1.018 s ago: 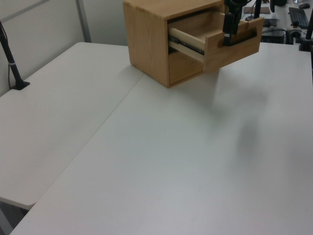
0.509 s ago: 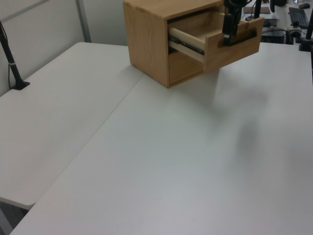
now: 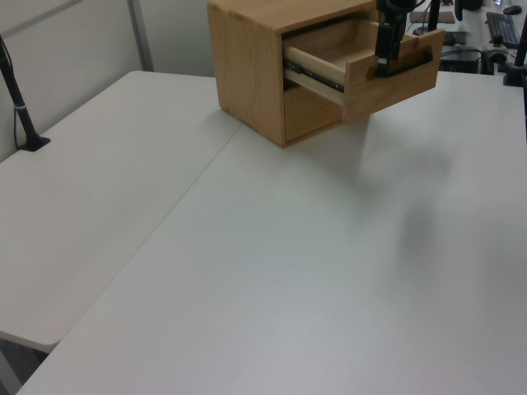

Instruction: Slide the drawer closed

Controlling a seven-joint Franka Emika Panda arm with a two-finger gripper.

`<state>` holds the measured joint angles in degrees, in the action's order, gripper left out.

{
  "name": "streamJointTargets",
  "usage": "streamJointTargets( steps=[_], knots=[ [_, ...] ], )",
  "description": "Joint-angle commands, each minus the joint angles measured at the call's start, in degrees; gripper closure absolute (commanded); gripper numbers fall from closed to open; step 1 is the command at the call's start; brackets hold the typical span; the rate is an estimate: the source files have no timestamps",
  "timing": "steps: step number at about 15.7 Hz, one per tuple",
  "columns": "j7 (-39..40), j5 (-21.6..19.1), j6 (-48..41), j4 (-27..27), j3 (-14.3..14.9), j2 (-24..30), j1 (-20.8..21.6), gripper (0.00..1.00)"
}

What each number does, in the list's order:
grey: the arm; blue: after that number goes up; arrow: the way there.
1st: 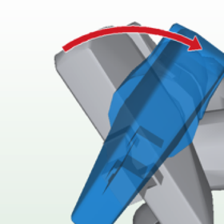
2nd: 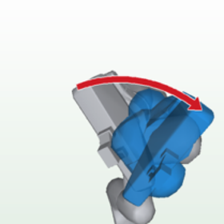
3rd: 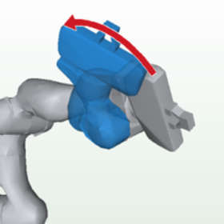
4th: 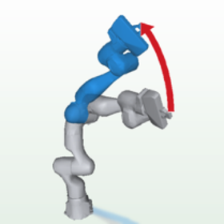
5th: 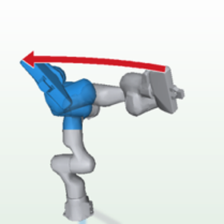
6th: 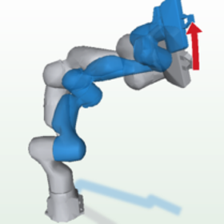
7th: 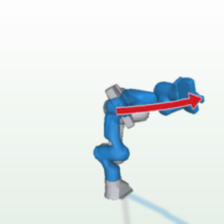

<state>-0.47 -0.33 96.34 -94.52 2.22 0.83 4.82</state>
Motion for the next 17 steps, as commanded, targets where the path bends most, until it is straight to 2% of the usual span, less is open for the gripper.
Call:
streamJointTargets(
  steps=[1,3,6,8,10,11,12,13,14,15,17],
  knots=[
    [11.50,-0.55,-3.96,0.91,0.59,-0.04,0.02,0.00],
    [18.11,-0.64,-6.58,1.00,0.68,0.05,-0.25,0.00],
    [16.73,0.06,-9.84,1.18,0.06,0.84,-0.16,0.00],
    [12.45,0.06,-10.56,0.65,0.06,1.63,-0.60,0.00],
    [4.55,0.06,-10.03,-0.67,0.15,1.90,-2.35,0.01],
    [0.77,0.06,-9.85,-0.67,0.24,1.90,-3.31,0.09],
    [-1.96,0.06,-9.85,-0.67,0.24,1.90,-4.19,0.11],
    [-3.65,0.06,-9.77,-0.76,0.24,1.90,-5.16,0.17],
    [-4.27,-0.03,-9.76,-0.93,0.41,1.90,-5.87,0.19],
    [-4.97,0.06,-9.76,-1.54,0.50,1.90,-6.39,0.28],
    [-5.94,0.06,-9.59,-2.95,0.50,2.07,-7.54,0.40]
  ],
)
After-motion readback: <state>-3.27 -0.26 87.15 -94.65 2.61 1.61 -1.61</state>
